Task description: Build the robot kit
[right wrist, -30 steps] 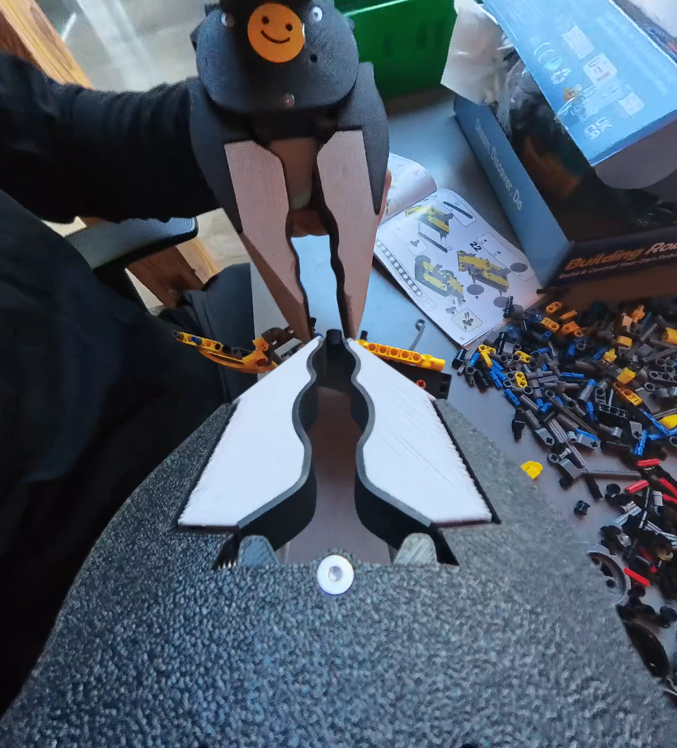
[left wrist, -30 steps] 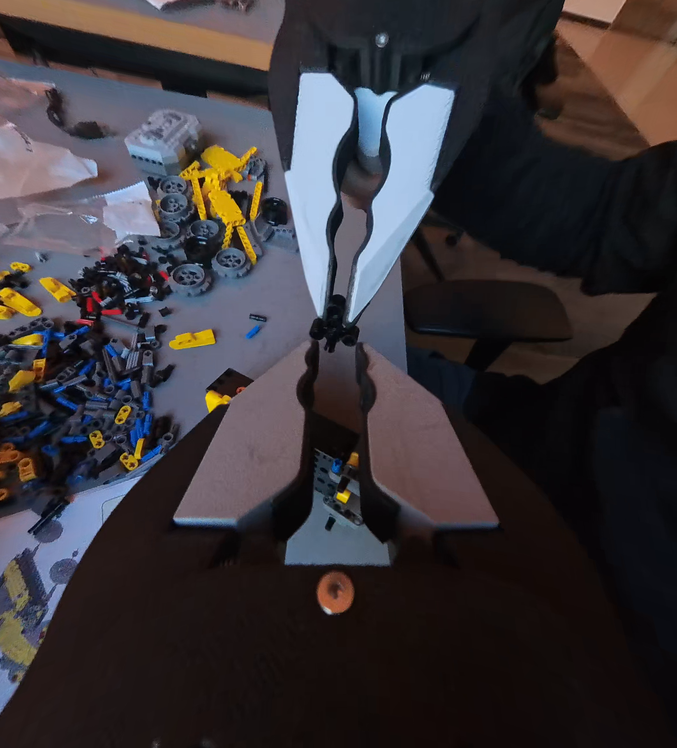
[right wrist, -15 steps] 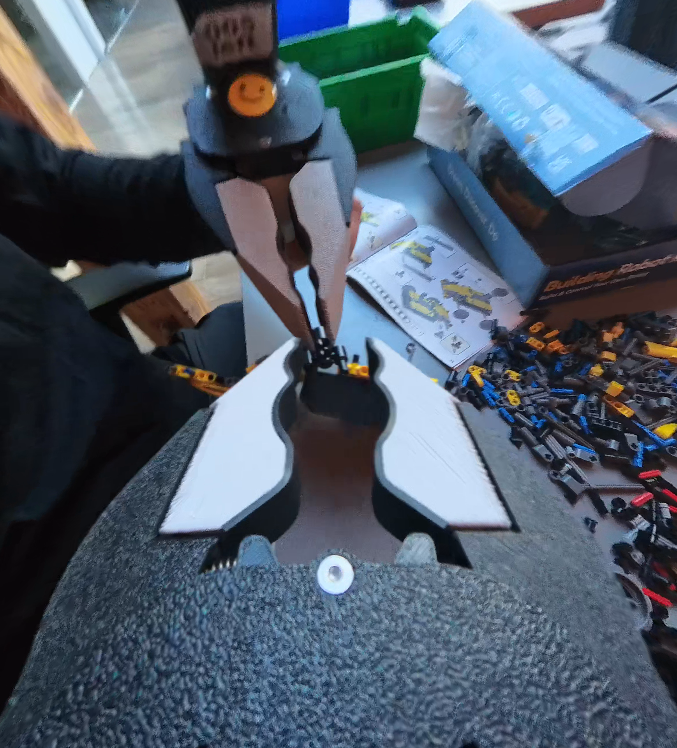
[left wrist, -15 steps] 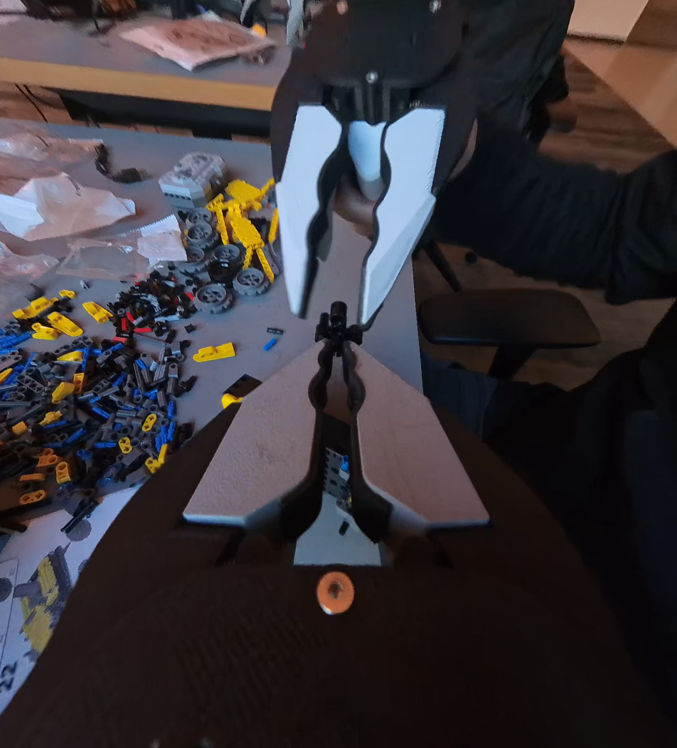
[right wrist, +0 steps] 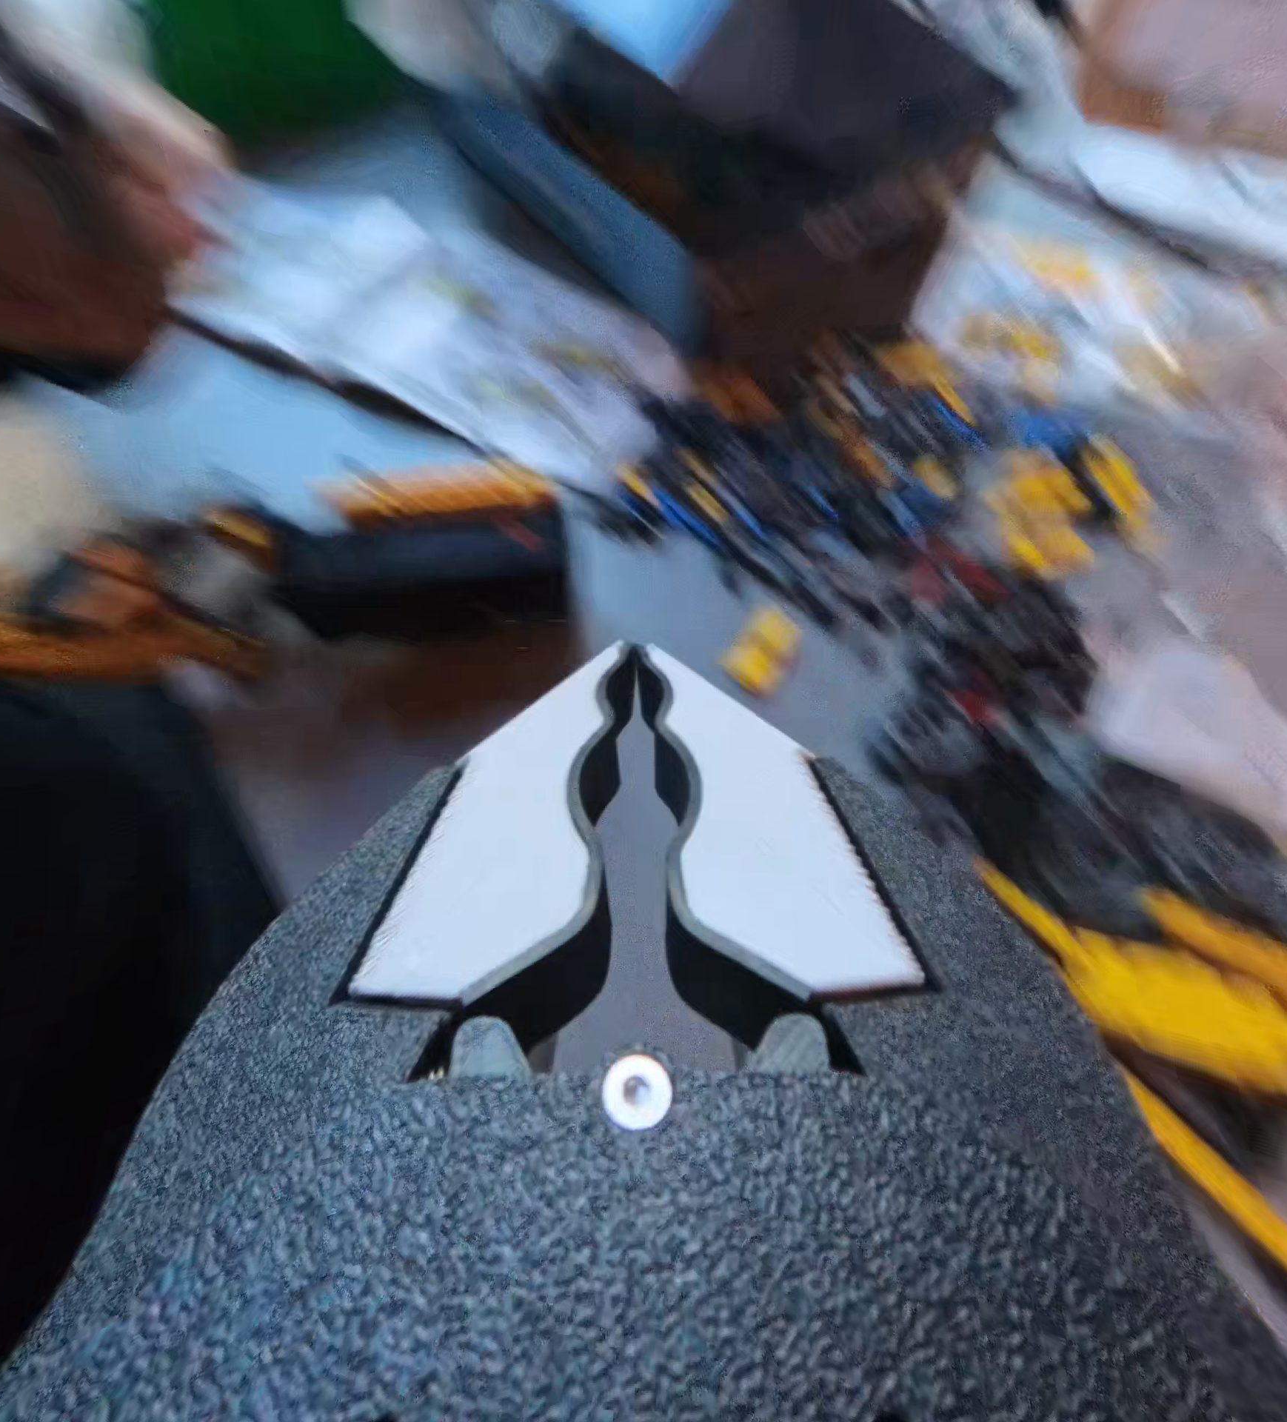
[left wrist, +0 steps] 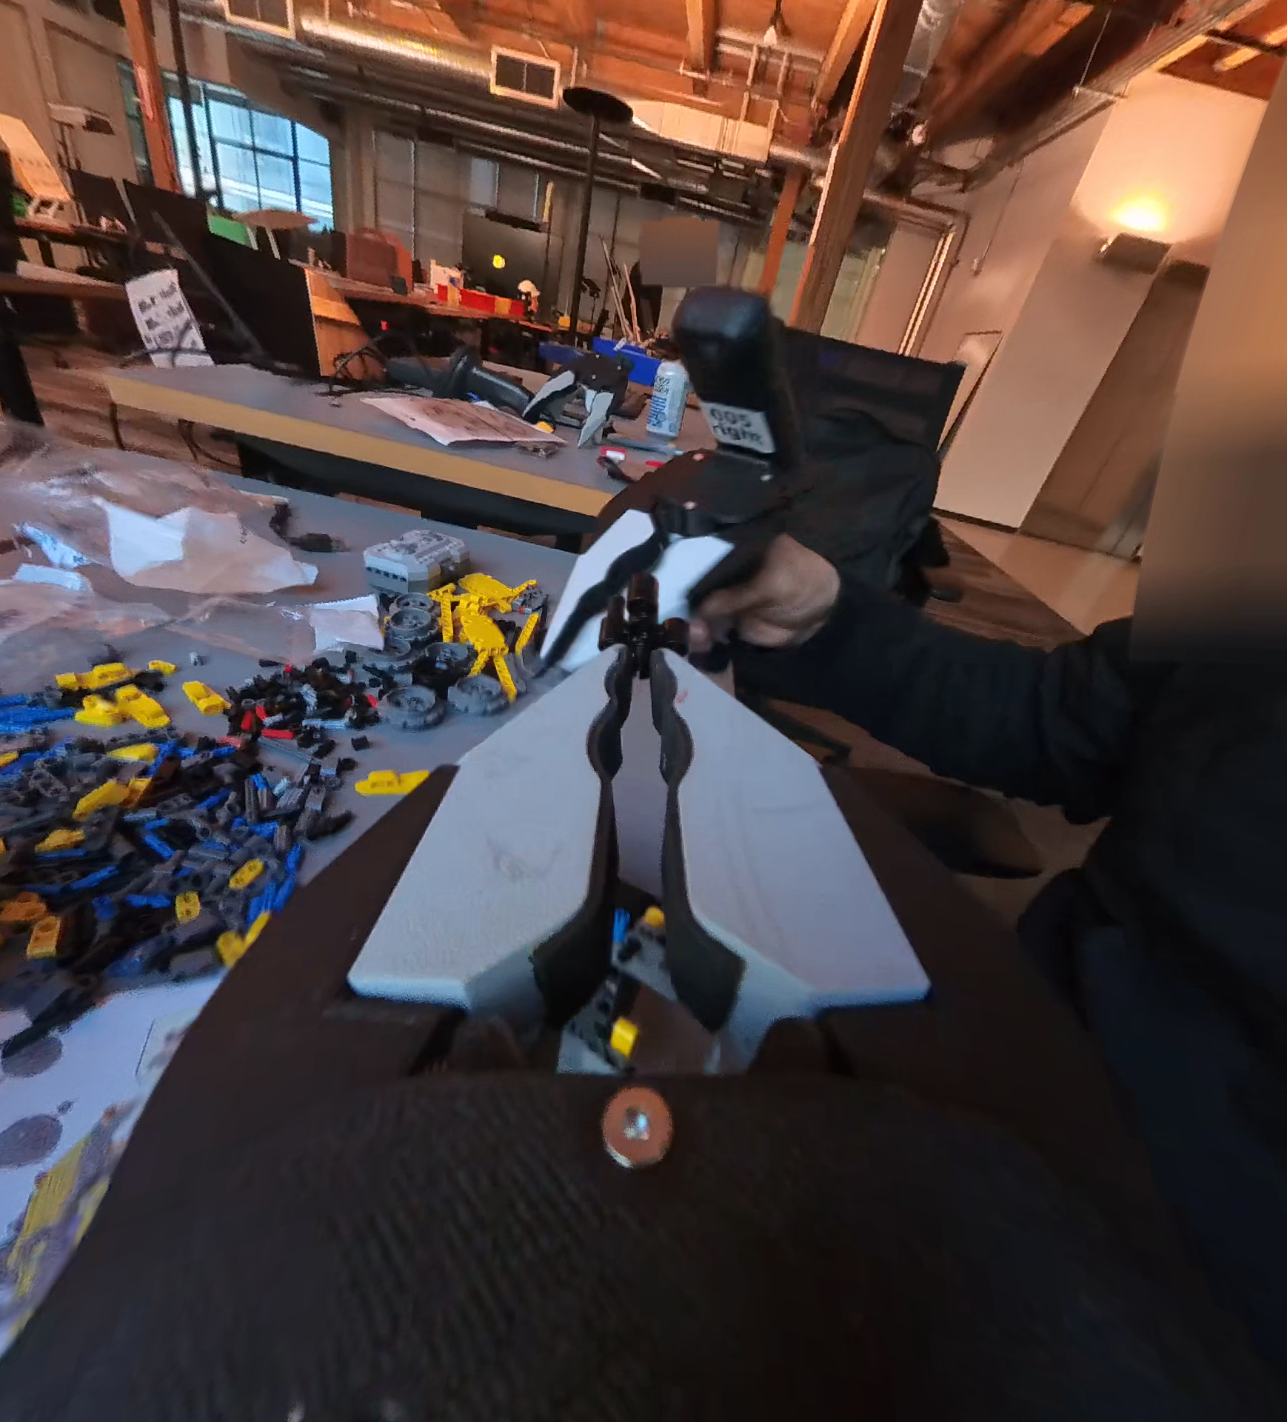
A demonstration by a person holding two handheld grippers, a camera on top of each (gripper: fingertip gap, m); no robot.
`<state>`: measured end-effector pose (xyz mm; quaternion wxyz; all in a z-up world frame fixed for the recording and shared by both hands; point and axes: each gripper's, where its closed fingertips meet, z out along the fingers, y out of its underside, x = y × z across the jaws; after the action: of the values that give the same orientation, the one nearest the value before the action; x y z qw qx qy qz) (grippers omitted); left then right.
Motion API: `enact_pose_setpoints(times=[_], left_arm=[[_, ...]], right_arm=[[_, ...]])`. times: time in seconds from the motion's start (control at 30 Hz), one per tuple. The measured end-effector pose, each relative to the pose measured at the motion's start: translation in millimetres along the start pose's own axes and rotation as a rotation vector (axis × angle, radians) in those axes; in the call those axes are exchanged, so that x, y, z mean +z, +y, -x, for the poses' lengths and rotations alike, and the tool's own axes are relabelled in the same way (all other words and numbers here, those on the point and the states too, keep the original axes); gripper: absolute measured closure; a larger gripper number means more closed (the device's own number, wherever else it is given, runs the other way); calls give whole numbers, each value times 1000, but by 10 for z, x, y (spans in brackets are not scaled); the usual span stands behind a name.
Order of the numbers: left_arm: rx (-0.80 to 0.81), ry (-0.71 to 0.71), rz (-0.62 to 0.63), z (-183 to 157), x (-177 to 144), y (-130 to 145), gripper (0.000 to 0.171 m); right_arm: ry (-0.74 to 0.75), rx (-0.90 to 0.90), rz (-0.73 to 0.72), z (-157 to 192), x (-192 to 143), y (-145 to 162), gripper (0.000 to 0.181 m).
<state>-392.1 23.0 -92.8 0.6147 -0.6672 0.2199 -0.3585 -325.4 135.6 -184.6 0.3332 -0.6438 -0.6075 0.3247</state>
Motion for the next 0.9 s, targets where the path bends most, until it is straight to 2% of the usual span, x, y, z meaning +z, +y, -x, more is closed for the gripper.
enact_pose_setpoints(times=[0.03,0.07,0.1,0.2,0.3,0.47,0.6,0.67,0.73,0.8,0.9], left_arm=[[-6,-21,7,23,-71,42,170],[-3,-43,16,42,-139,103,170],[-6,-56,35,49,-198,182,170],[-18,-84,69,41,-316,343,170],[-37,-97,64,16,-394,372,170],[-77,-117,53,31,-501,458,170],[-87,-135,62,88,-574,564,171],[-95,-138,49,115,-622,579,171],[-99,-145,56,145,-667,620,171],[-84,-150,63,167,-704,661,171],[-104,-131,47,175,-726,688,171]], right_arm=[[79,5,127,-221,-7,301,181],[63,2,217,-258,4,524,181],[5,-1,239,-190,46,626,181],[-169,16,231,34,235,671,181],[-210,7,231,-18,444,656,181],[-118,66,196,-435,661,546,181],[-49,6,191,-536,542,508,181],[-179,5,156,-298,367,453,181],[-298,-22,206,-59,238,582,181],[-261,-66,275,-91,268,774,181],[-255,30,231,-186,423,715,181]])
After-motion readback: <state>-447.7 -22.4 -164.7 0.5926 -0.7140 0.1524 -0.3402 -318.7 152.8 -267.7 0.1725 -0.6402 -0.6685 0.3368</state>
